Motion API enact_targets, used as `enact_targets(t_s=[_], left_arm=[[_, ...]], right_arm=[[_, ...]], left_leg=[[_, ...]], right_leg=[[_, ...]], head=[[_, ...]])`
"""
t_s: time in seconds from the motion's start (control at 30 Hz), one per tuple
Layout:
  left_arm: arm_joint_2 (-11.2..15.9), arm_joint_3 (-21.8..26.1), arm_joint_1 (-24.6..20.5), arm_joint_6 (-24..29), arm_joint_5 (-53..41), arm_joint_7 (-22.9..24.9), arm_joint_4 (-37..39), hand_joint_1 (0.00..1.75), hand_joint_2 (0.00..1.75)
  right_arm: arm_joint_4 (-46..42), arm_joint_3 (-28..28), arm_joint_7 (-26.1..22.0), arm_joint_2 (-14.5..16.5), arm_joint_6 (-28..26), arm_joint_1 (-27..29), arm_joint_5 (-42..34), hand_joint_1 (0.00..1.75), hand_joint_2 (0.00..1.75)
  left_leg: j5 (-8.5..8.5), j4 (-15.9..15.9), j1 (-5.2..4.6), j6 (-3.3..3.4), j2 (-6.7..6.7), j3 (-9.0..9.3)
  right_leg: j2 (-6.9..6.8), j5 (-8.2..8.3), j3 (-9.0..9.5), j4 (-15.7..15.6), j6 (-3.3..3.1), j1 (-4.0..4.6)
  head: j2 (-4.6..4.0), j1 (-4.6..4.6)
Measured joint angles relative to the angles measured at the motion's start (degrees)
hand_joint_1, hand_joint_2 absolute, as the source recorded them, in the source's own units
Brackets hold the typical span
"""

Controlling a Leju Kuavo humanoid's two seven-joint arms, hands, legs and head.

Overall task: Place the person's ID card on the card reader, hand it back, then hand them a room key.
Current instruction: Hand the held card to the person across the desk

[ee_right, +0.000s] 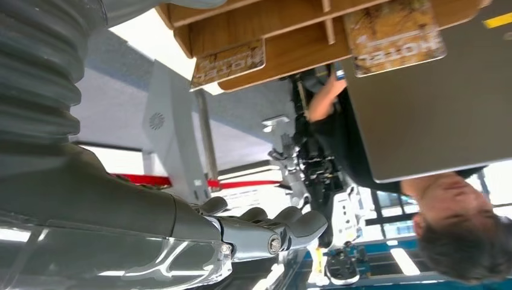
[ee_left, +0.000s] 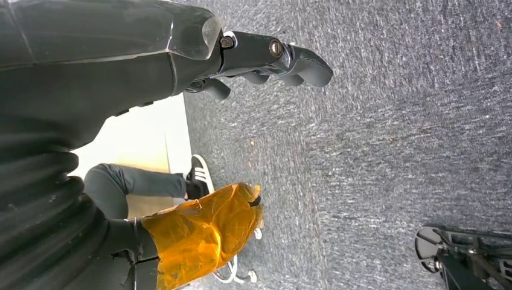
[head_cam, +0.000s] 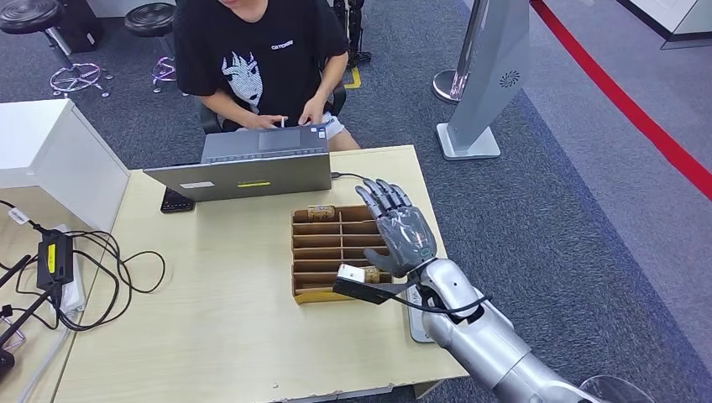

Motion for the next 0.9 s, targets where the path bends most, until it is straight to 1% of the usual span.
enact_targets(t_s=[0.2, 0.43, 0.67, 0.9], left_arm=[[0.0, 0.0, -0.6, -0.2, -1.1, 0.5, 0.0, 0.00, 1.75], [-0.1, 0.0, -1.3, -0.5, -1.8, 1.0, 0.0, 0.00, 1.75], [-0.3, 0.0, -1.4, -0.5, -1.9, 1.0, 0.0, 0.00, 1.75], [-0.3, 0.0, -1.4, -0.5, -1.9, 1.0, 0.0, 0.00, 1.75]], right_arm=[[7.0, 0.2, 2.3, 2.6, -1.5, -3.6, 1.6, 0.00, 1.75], [16.0, 0.0, 2.6, 5.5, -3.8, -7.6, 0.8, 0.00, 1.75], [19.8, -0.5, 2.3, 6.3, -4.8, -8.8, 0.5, 0.00, 1.75], [21.0, -0.9, 2.3, 6.5, -5.3, -9.2, 0.5, 0.00, 1.75]], left_leg=[[0.02, 0.0, 0.00, 0.02, 0.00, 0.01], [0.02, 0.0, 0.00, 0.03, -0.01, 0.01], [0.02, 0.0, -0.01, 0.03, 0.01, 0.01], [0.02, 0.0, -0.01, 0.03, 0.01, 0.03]], right_leg=[[0.00, 0.01, 0.01, 0.0, 0.00, 0.00], [0.01, 0.01, 0.00, 0.0, 0.00, 0.00], [0.02, 0.01, 0.00, 0.0, 0.00, 0.00], [0.02, 0.01, 0.01, 0.0, 0.00, 0.00]], head=[[0.00, 0.00], [0.00, 0.00], [0.00, 0.00], [0.00, 0.00]])
